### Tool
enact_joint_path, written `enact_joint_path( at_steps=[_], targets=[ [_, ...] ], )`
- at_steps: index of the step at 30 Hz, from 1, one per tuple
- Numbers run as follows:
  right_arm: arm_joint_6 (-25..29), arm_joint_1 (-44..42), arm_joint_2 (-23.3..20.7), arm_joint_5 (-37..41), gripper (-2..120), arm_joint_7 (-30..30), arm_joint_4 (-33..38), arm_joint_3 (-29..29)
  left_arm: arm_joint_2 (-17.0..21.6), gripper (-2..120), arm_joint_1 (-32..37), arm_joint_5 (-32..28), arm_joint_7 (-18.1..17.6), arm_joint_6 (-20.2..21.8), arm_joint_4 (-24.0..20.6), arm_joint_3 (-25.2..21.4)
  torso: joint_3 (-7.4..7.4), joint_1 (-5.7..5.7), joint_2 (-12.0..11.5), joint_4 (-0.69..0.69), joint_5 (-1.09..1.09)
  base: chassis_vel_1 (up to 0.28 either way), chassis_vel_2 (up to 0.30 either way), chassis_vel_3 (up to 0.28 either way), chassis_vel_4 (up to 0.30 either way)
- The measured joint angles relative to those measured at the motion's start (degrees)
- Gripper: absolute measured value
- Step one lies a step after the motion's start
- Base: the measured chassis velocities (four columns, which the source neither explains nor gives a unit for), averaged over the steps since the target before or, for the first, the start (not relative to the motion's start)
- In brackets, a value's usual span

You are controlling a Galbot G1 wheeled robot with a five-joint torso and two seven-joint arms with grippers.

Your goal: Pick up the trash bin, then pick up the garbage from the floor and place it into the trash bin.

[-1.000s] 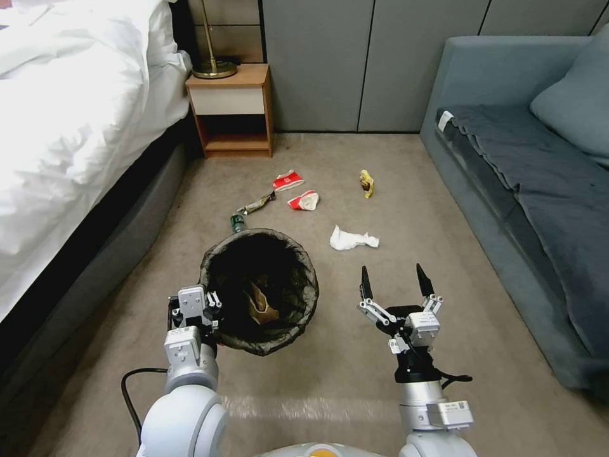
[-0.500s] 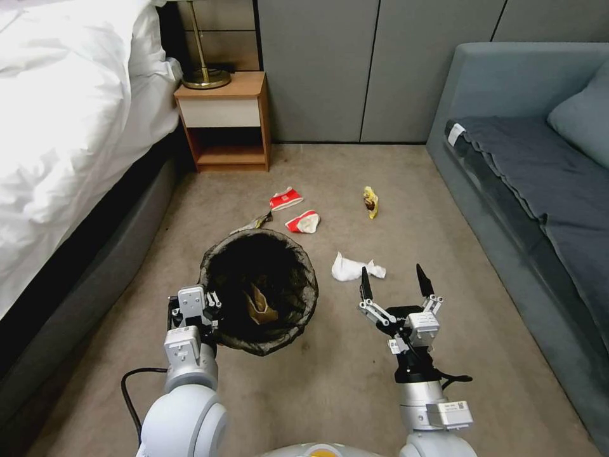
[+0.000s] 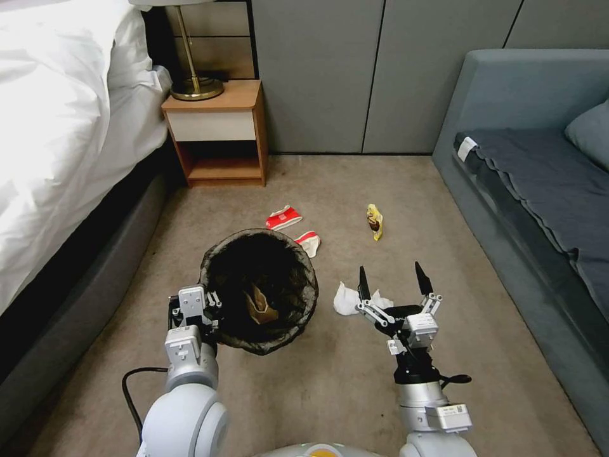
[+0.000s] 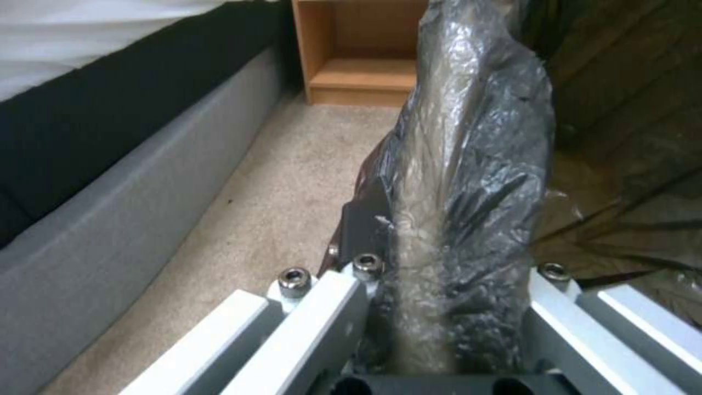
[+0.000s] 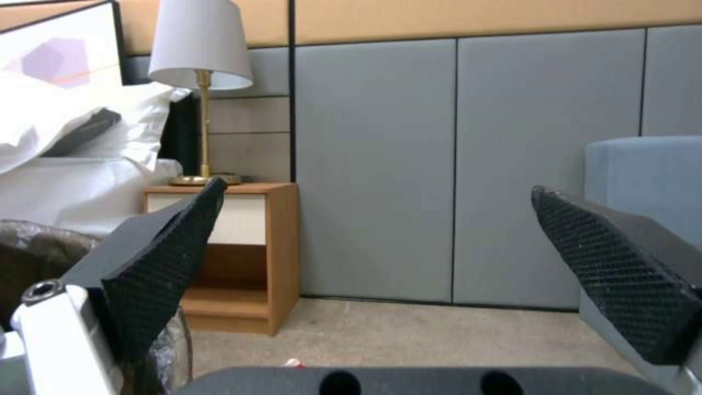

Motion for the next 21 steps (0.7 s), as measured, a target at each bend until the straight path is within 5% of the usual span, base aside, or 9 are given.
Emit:
enact_joint_path(
  at_steps=[21],
  targets=[
    [-1.2,1.8,-1.7,-0.7,100,-0.1,-0.6,1.5,0.4,0,-0.7,-1.0,0.0,0.4,-0.5,-1.3,0.0,0.0,0.0,0.0,0.01,0.002,-0.005,-0.003,0.004]
  ],
)
